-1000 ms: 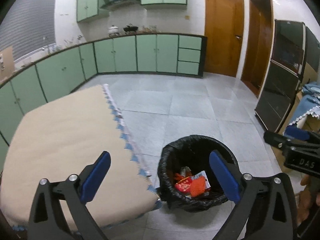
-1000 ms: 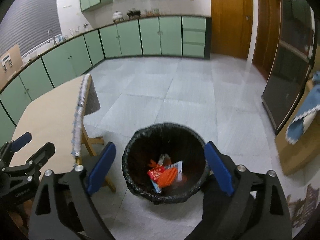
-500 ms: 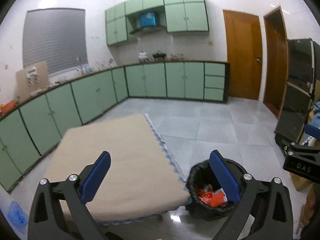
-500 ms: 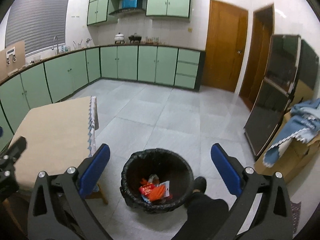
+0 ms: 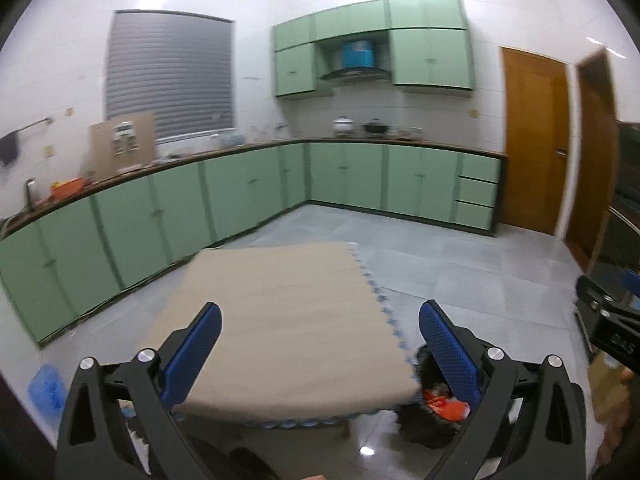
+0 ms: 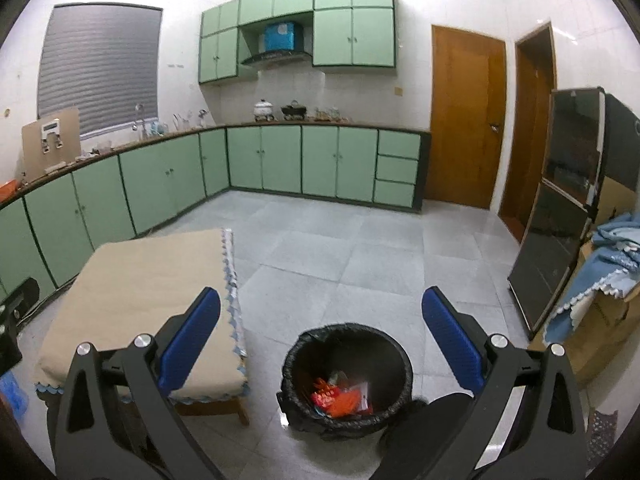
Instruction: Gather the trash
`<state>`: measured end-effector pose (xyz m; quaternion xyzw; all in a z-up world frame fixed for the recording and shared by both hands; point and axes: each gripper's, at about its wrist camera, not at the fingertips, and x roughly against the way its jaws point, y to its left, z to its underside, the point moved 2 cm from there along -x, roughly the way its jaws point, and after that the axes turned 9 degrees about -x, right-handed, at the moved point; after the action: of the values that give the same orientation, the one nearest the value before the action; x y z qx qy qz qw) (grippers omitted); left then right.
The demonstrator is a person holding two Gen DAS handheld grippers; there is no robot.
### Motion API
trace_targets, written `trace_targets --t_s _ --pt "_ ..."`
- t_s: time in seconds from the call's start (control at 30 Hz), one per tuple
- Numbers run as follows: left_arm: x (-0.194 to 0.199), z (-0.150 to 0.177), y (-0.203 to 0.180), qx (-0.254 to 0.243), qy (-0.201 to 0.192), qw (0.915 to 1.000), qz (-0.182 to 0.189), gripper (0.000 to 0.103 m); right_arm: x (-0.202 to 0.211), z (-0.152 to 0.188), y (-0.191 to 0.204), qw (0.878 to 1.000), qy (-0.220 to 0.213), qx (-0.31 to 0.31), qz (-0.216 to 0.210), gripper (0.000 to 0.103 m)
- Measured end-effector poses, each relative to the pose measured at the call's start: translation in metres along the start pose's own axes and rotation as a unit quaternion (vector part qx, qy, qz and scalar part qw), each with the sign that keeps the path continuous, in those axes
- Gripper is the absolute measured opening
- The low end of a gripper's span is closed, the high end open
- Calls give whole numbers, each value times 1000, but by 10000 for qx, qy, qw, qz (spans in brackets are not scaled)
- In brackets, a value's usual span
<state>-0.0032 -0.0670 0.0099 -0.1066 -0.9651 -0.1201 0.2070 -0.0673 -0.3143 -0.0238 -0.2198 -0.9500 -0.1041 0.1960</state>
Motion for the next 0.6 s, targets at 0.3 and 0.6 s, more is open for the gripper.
trace_targets --t_s 0.3,0.6 --pt "10 -7 23 253 71 9995 -165 97 5 -9 5 9997 -117 -123 -165 98" --pt "15 -14 7 66 -63 9997 -248 97 5 -8 -7 9993 -189 -317 -66 98"
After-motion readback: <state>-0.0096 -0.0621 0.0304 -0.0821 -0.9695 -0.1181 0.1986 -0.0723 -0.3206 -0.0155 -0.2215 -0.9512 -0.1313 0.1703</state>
